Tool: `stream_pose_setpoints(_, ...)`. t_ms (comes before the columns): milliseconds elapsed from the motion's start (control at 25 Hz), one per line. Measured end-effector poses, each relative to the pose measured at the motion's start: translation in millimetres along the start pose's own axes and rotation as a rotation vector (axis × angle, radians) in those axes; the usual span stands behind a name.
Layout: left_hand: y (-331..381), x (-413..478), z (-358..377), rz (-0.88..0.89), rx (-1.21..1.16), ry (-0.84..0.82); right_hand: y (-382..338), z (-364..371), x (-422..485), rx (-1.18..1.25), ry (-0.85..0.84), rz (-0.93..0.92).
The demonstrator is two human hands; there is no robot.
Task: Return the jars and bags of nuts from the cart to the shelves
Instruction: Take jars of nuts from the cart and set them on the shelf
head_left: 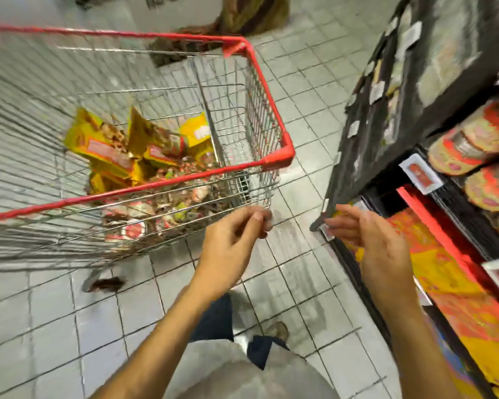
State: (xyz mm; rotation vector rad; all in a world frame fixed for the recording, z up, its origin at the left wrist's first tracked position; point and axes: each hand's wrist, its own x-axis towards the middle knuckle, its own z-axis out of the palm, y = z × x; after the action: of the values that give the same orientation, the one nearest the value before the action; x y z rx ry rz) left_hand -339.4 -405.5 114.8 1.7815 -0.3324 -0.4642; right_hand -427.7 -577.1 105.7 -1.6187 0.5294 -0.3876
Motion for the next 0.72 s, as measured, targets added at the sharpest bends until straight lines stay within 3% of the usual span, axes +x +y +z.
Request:
stream_pose_setpoints(200, -27, 8, -133, -0.082, -0.089, 0.387, -25, 155, 43, 0.006, -0.431, -0.072)
stream_pose_setpoints(400, -50, 52, -288, -0.086, -0.101, 0.538, -31, 323, 110, 0.016, -0.596, -0.007)
stream_pose_setpoints(560, -104, 124, -406, -0.279, 0.038, 0.436, 12, 440, 165, -0.312, -0.714, 0.122)
stream_pose_setpoints(720, -207, 191, -431, -0.642, 0.201, 0.156, 88, 502, 199, -0.776, -0.886, 0.166)
